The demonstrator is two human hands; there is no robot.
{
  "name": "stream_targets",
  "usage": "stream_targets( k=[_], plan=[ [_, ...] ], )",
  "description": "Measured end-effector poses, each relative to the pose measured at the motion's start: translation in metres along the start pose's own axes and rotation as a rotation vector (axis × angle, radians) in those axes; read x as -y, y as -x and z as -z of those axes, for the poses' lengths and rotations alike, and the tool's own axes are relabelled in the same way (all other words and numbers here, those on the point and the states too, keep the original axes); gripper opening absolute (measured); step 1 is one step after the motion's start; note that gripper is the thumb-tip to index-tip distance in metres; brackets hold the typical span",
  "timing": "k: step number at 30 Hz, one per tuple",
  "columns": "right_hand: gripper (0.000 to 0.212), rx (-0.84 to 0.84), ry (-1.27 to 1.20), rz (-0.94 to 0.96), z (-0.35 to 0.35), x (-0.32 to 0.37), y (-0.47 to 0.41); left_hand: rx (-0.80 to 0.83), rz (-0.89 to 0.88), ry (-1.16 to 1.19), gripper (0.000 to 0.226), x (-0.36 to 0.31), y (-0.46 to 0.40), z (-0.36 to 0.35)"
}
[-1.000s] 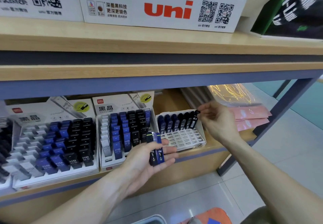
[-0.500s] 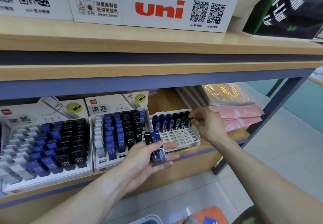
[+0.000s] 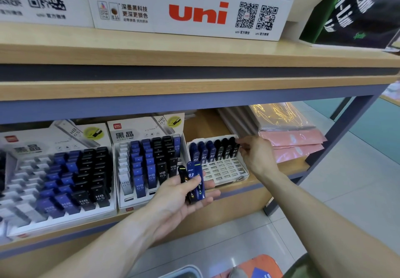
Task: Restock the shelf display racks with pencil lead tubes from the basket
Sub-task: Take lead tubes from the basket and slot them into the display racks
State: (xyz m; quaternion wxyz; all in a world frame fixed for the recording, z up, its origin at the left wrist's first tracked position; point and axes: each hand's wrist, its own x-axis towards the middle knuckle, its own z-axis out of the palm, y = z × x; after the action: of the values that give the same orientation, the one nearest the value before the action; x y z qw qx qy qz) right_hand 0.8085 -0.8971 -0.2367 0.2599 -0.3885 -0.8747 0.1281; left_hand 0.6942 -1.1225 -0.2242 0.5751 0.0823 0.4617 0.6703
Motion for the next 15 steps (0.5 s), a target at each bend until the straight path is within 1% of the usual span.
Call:
stream_targets(
  k=[2, 4, 5, 6, 7, 9, 10, 11, 12, 15],
  plan=[
    [0.04, -0.01, 0.058, -0.003, 0.001, 0.003, 0.002, 0.014, -0.002, -0.015, 0.024, 0.0, 0.001, 0.001],
    [0.032, -0.054, 0.065, -0.013, 0.004, 0.013, 0.004, 0.024, 0.001, -0.031, 0.024, 0.0, 0.001, 0.003],
    [0.024, -0.068, 0.018, -0.033, 0.007, 0.022, 0.006, 0.028, 0.003, -0.037, 0.025, 0.0, 0.001, 0.004],
    [0.016, -0.041, -0.086, -0.079, 0.011, 0.034, 0.009, 0.031, 0.006, -0.043, 0.025, 0.0, 0.001, 0.005],
    [0.011, 0.056, -0.24, -0.148, 0.016, 0.046, 0.013, 0.032, 0.009, -0.049, 0.025, 0.0, 0.001, 0.006],
    [0.015, 0.375, -0.527, -0.249, 0.024, 0.068, 0.024, 0.034, 0.013, -0.06, 0.025, -0.001, 0.001, 0.008],
    [0.018, 0.501, -0.59, -0.246, 0.025, 0.074, 0.029, 0.032, 0.014, -0.065, 0.025, -0.001, 0.001, 0.009],
    [0.019, 0.571, -0.626, -0.228, 0.024, 0.078, 0.033, 0.031, 0.014, -0.071, 0.024, 0.0, 0.001, 0.009],
    [0.02, 0.598, -0.653, -0.211, 0.023, 0.079, 0.036, 0.032, 0.014, -0.075, 0.024, 0.0, 0.001, 0.01],
    [0.023, 0.6, -0.705, -0.23, 0.019, 0.082, 0.036, 0.025, 0.013, -0.065, 0.023, 0.001, 0.0, 0.012]
  ],
)
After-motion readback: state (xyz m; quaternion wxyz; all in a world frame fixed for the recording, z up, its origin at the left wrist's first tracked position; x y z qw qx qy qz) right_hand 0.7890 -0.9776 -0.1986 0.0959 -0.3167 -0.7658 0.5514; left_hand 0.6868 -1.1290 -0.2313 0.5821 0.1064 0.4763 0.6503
